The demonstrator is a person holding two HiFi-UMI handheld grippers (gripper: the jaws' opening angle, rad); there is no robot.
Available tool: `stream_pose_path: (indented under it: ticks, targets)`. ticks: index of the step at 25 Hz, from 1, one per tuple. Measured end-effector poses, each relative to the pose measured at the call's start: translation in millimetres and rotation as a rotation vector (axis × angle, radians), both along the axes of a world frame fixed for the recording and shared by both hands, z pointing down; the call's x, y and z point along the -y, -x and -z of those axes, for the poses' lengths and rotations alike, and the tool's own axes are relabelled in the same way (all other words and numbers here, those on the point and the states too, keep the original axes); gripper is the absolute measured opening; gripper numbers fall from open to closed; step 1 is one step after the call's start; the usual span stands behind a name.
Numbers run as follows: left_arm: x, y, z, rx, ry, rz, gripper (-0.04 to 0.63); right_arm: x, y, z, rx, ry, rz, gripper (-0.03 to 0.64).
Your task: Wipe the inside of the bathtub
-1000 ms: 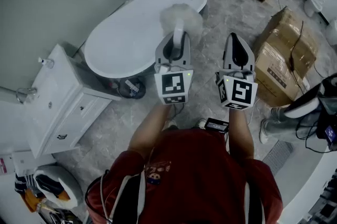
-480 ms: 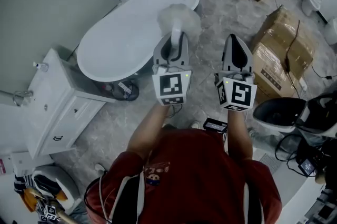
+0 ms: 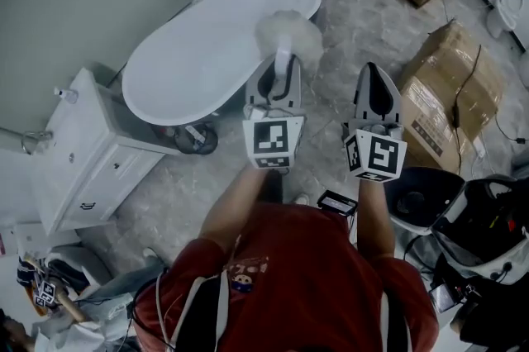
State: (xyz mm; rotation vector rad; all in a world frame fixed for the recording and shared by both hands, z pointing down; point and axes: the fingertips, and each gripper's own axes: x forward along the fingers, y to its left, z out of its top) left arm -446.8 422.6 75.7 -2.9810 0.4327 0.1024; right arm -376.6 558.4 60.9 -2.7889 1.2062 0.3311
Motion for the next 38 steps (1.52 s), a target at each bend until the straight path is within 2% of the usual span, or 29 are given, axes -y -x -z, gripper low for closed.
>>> stream_pose_path:
  ticks: [3, 8, 13, 21, 27, 33, 38]
  targets:
    - [10, -11, -3, -0.002, 0.002, -0.003, 0.094, 10, -10, -2, -0.005, 0.01, -0.001, 0.012]
    - [61, -38, -8, -0.005, 0.018, -0.019, 0.094, 65, -33, -7, -0.016, 0.063, -0.009, 0.012]
    - [107, -102, -14, 0.0, 0.02, -0.008, 0.094, 110, -99, -12, -0.018, 0.083, -0.004, 0.012]
    - [200, -111, -7, 0.008, 0.034, -0.018, 0.094, 201, -109, -1, -0.02, 0.103, -0.016, 0.012]
    - [250, -128, -6, 0.004, 0.04, -0.045, 0.094, 245, -124, 3, -0.025, 0.111, -0.058, 0.012]
    - [275, -158, -6, 0.011, 0.043, -0.068, 0.094, 262, -152, 2, -0.017, 0.109, -0.093, 0.012]
    - [272, -196, -15, 0.02, 0.032, -0.08, 0.094, 263, -188, -4, -0.029, 0.092, -0.1, 0.012]
